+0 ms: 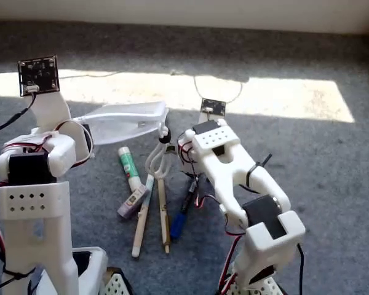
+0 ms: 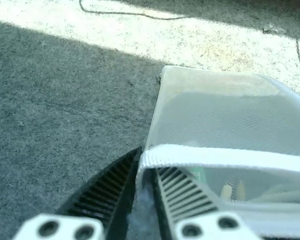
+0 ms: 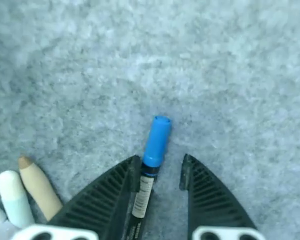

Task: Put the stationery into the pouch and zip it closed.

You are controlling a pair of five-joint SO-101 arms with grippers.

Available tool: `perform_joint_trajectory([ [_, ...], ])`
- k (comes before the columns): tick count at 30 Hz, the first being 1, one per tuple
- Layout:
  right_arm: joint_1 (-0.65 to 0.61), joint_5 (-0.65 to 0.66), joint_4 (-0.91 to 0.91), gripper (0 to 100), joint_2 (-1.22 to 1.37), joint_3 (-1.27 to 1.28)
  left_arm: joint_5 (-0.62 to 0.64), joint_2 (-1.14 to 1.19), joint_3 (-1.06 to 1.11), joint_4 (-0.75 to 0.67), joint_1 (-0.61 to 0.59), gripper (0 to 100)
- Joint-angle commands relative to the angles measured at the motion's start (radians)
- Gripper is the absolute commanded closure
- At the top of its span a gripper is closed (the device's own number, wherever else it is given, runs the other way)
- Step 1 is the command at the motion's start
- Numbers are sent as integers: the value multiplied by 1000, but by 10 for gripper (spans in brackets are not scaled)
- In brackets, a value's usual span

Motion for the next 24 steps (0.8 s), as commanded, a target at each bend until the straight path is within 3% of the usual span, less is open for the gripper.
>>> perform_joint_trajectory([
  [1, -8, -11, -12, 864, 16, -70, 9, 8, -2, -6, -8, 993],
  [6, -8, -11, -12, 880, 48, -68, 9, 8, 12, -6, -8, 993],
  [11, -7, -3, -10, 993, 54, -70, 9, 8, 12, -6, -8, 993],
  [24, 42, -2, 88, 994, -74, -65, 11, 8, 12, -6, -8, 993],
])
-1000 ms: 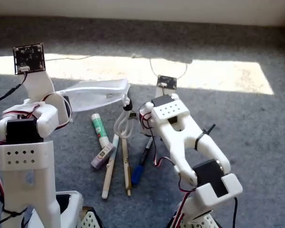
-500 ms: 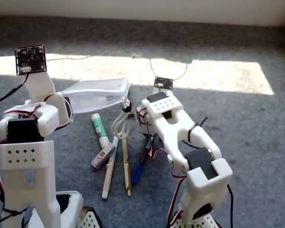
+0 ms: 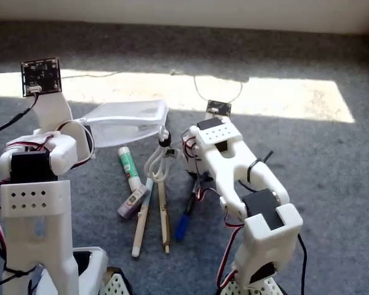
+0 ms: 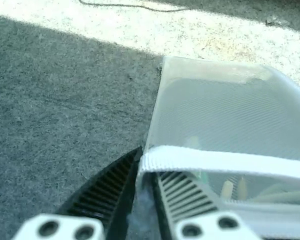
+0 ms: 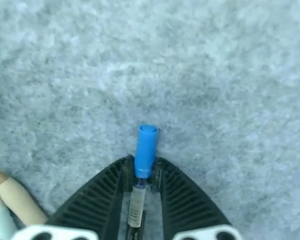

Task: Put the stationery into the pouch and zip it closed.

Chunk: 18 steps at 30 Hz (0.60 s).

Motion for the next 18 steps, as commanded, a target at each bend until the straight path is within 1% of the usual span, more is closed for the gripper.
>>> perform_joint_trajectory([
  [1, 24, -2, 39, 994, -142, -38, 12, 2, -4, -6, -8, 993],
  [3, 39, 0, 45, 994, -197, -22, 18, 2, -5, -6, 1, 993],
  [8, 71, 92, 42, 994, -338, 64, 38, 2, -15, -8, 74, 993],
  [13, 76, 103, 42, 994, -499, 154, 64, 8, -13, -46, 102, 994],
  [18, 76, 103, 44, 994, -688, 228, 72, 10, -31, -43, 105, 994],
])
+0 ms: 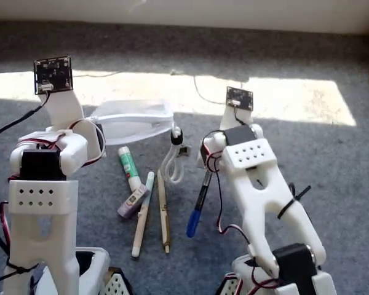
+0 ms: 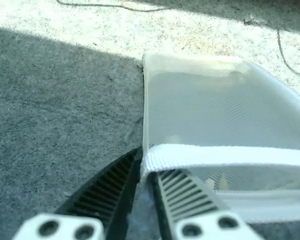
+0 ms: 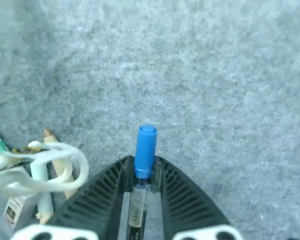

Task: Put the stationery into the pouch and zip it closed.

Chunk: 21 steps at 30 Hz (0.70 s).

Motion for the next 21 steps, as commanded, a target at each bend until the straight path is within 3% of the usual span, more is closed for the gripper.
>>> perform_joint_trajectory([
  [1, 15, 12, 7, 994, -182, 21, 17, 4, -35, -20, 22, 994],
  [7, 13, 14, 4, 994, -424, 65, 17, 4, -36, -23, 22, 994],
  [14, 10, 219, 1, 994, -647, 59, 15, 5, -36, -23, 22, 994],
  [21, -93, 290, -122, 994, -766, 31, 14, 5, -38, -26, 22, 994],
])
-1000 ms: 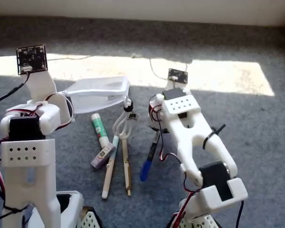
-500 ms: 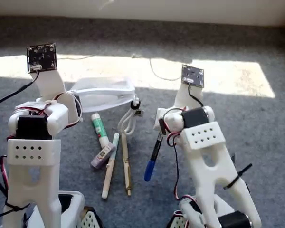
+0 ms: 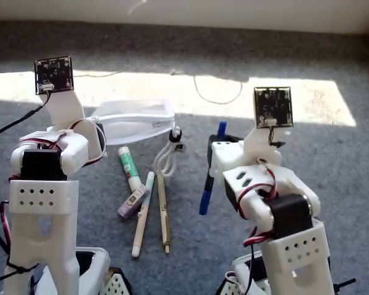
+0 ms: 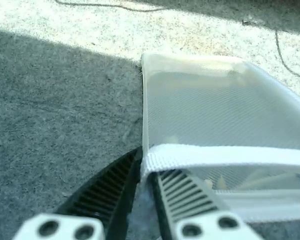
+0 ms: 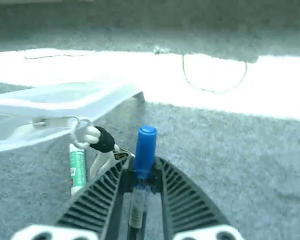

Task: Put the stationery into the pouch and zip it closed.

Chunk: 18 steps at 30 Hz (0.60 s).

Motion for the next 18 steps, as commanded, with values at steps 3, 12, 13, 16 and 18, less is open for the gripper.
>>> perform_joint_trajectory([
  [3, -124, 58, -140, 994, -65, -45, 5, 5, -39, -23, 15, 994],
  [12, -257, 60, -392, 994, -67, -45, -18, 5, -104, -15, 15, 994],
  [13, -271, 60, -421, 994, -67, -45, -18, 5, -104, -15, 15, 994],
  [16, -309, 61, -503, 994, -65, -45, -20, 5, -105, -15, 15, 994],
  [18, -335, 61, -549, 994, -65, -45, -21, 5, -105, -15, 15, 994],
])
